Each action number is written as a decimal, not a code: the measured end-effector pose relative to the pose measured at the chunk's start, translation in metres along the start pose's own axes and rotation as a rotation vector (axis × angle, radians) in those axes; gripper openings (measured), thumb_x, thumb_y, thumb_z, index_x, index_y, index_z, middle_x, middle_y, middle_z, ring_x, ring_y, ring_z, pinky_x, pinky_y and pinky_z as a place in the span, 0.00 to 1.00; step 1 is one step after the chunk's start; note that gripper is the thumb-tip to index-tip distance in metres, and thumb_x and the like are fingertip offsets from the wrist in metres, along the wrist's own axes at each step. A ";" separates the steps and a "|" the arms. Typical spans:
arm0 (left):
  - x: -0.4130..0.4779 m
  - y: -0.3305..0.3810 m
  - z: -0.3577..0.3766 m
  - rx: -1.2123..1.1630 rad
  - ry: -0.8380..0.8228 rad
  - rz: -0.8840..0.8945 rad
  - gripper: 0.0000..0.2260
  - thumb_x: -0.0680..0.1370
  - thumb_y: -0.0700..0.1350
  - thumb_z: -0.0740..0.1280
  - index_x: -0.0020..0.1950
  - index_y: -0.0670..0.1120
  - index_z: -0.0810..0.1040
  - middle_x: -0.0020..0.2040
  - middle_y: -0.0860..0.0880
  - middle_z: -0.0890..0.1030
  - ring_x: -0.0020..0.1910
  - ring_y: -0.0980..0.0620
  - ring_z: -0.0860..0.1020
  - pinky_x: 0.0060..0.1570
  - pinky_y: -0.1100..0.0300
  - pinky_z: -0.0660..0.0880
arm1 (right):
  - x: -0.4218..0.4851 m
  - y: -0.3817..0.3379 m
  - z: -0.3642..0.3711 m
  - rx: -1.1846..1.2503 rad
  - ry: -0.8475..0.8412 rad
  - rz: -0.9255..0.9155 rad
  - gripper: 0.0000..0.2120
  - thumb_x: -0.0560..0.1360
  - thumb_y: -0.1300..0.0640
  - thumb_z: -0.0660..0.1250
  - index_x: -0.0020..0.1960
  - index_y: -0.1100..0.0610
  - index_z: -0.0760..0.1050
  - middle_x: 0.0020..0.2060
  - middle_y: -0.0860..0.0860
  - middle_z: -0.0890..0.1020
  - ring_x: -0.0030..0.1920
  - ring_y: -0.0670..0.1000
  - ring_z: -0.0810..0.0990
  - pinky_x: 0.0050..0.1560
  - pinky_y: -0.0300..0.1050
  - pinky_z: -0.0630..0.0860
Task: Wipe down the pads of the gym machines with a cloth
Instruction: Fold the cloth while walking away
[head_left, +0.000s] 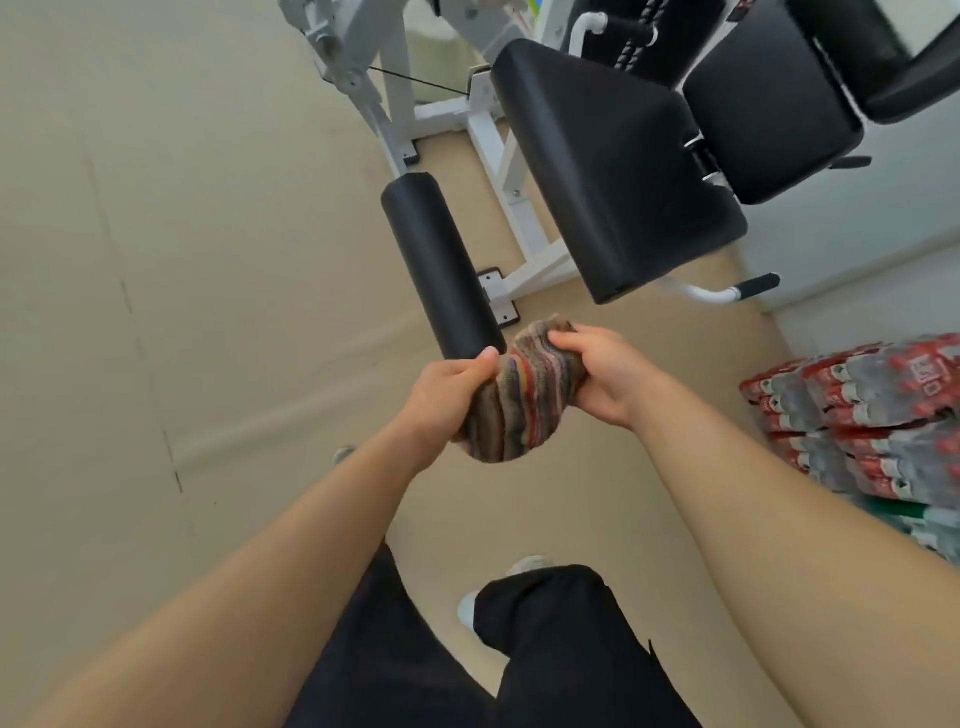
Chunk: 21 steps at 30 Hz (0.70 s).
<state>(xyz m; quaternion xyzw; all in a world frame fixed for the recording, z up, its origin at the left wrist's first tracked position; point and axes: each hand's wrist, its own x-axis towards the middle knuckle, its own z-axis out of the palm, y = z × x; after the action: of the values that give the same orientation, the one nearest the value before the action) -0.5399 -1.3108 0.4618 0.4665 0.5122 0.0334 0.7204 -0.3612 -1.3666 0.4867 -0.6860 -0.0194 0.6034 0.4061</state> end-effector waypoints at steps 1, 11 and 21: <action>-0.011 -0.001 -0.012 0.017 0.019 -0.003 0.13 0.80 0.54 0.67 0.45 0.48 0.86 0.39 0.51 0.85 0.37 0.54 0.83 0.32 0.65 0.75 | -0.012 -0.004 0.011 -0.013 -0.037 -0.023 0.11 0.84 0.59 0.59 0.62 0.60 0.77 0.55 0.60 0.84 0.54 0.57 0.84 0.55 0.55 0.81; -0.069 0.065 -0.117 0.380 -0.011 0.104 0.18 0.76 0.39 0.70 0.66 0.48 0.79 0.48 0.51 0.82 0.50 0.52 0.80 0.49 0.64 0.75 | -0.070 -0.064 0.110 -0.435 -0.068 -0.179 0.09 0.81 0.57 0.66 0.61 0.57 0.74 0.54 0.54 0.81 0.52 0.52 0.82 0.41 0.45 0.84; -0.063 0.140 -0.278 1.152 0.387 0.352 0.12 0.81 0.56 0.62 0.57 0.55 0.82 0.52 0.51 0.76 0.54 0.48 0.75 0.47 0.51 0.76 | -0.045 -0.139 0.213 -1.296 0.138 -0.449 0.18 0.76 0.41 0.69 0.40 0.55 0.76 0.50 0.48 0.76 0.48 0.50 0.78 0.48 0.49 0.78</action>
<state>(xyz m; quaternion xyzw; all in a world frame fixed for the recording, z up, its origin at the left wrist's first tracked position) -0.7239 -1.0878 0.5943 0.8422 0.4845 -0.0458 0.2319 -0.4884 -1.1829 0.6162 -0.8067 -0.4920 0.3261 0.0298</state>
